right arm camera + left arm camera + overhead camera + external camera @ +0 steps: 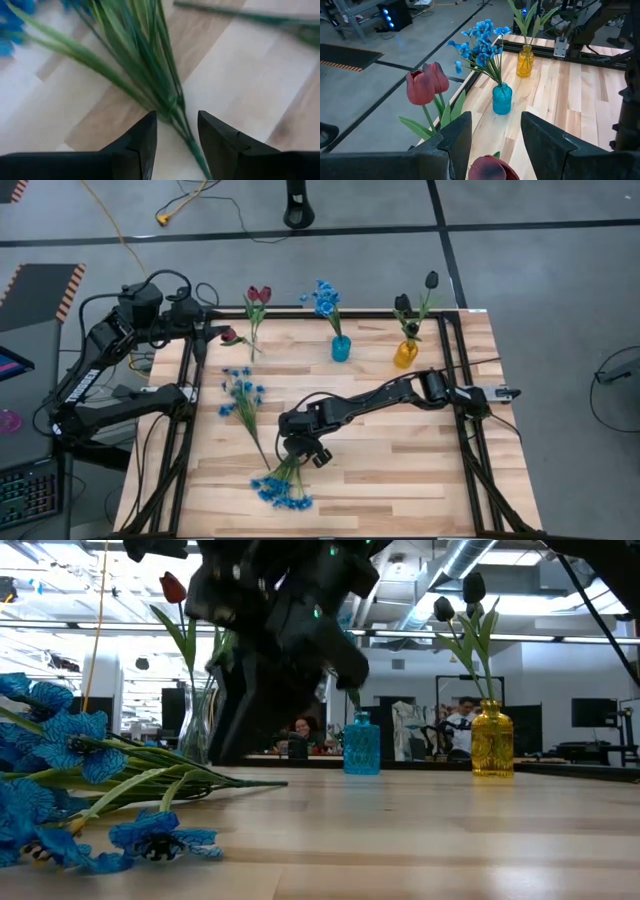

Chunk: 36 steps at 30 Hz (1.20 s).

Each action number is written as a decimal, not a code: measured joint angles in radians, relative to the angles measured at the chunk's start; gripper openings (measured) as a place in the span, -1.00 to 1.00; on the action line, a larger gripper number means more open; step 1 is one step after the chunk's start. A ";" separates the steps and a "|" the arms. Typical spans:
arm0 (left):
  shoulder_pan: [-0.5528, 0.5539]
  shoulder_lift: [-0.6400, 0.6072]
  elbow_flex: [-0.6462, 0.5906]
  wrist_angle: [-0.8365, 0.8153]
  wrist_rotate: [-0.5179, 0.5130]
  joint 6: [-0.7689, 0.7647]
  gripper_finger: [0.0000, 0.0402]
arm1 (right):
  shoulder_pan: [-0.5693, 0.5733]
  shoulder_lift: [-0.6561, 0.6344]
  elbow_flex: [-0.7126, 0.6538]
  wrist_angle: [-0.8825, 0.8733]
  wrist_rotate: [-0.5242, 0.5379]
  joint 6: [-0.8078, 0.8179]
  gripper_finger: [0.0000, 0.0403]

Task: Sort flowers into vase by color
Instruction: Put the bottom blue flowers into the blue vase

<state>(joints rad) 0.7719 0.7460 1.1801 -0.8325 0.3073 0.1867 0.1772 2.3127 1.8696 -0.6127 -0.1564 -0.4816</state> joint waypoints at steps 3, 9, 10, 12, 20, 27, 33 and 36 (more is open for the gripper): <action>0.000 0.000 0.000 -0.001 0.000 0.000 -0.20 | -0.001 0.019 -0.002 0.010 0.001 -0.014 -0.17; 0.000 0.000 0.000 -0.011 0.000 0.000 -0.20 | 0.000 0.041 -0.001 0.026 0.001 -0.043 -0.17; 0.000 0.000 0.000 -0.011 0.000 0.000 -0.20 | -0.001 0.048 -0.001 0.023 0.001 -0.043 -0.17; 0.000 0.000 0.000 -0.012 0.000 0.000 -0.20 | -0.001 0.060 0.001 0.023 0.001 -0.042 -0.17; 0.000 0.000 0.000 -0.018 -0.002 0.000 -0.20 | 0.004 0.069 0.002 0.003 0.004 -0.042 -0.28; 0.000 0.000 0.000 -0.018 -0.004 0.000 -0.20 | 0.005 0.070 0.001 -0.036 0.007 -0.042 -0.68; 0.000 0.000 0.000 -0.017 -0.004 0.000 -0.20 | 0.006 0.067 0.001 -0.053 0.008 -0.039 -0.89; 0.000 0.000 0.000 -0.017 -0.004 0.000 -0.20 | 0.006 0.056 0.000 -0.060 0.008 -0.009 -0.89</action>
<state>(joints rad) 0.7719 0.7460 1.1801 -0.8494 0.3031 0.1871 0.1837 2.3690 1.8699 -0.6731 -0.1489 -0.4904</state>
